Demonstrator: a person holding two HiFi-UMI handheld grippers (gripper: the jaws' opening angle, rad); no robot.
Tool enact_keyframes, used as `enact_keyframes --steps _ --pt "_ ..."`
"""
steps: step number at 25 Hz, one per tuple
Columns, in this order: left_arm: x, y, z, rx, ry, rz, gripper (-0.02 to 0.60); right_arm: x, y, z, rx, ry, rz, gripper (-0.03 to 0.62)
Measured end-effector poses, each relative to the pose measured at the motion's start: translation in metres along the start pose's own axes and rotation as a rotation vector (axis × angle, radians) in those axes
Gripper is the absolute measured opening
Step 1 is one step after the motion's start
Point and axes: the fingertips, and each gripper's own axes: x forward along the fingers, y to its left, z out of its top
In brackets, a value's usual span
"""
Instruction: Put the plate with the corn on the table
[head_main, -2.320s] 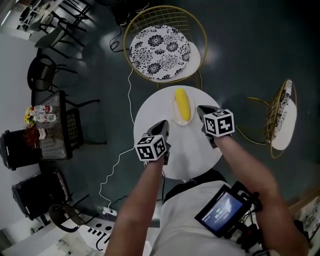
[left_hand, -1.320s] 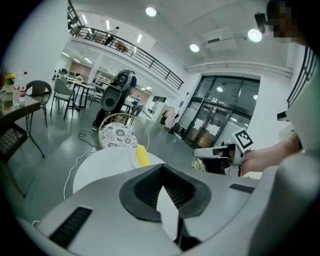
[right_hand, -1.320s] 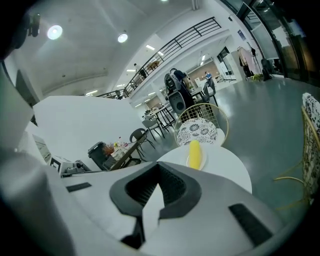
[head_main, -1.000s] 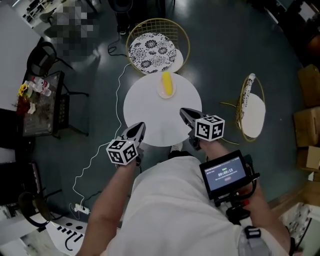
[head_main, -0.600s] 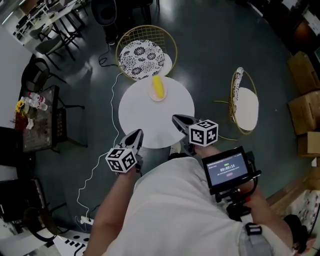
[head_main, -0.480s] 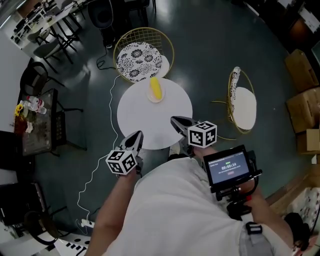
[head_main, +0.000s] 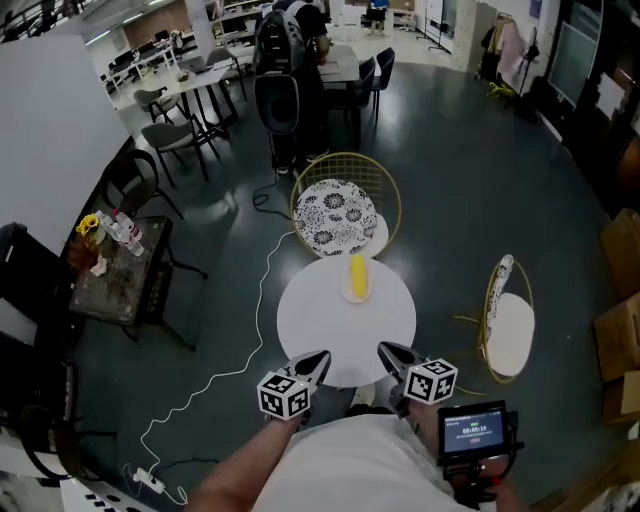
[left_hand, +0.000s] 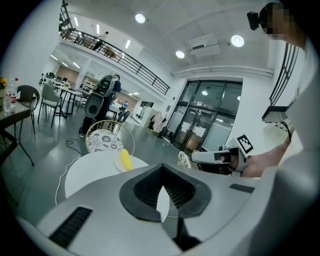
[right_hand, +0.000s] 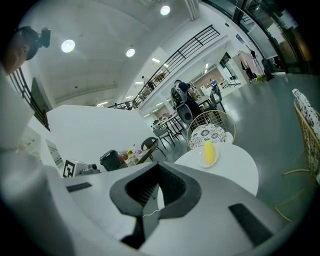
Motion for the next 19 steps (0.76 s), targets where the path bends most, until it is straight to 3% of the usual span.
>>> enact_keyframes --steps 11,19 --pt "0.007 -0.015 0.001 0.004 0.002 -0.011 0.008 -0.004 0.001 0.004 -0.007 0.017 0.030 0.006" --pt "0.020 -0.008 0.031 0.041 -0.028 -0.015 0.008 0.012 0.004 0.034 -0.059 -0.009 0.082 0.006"
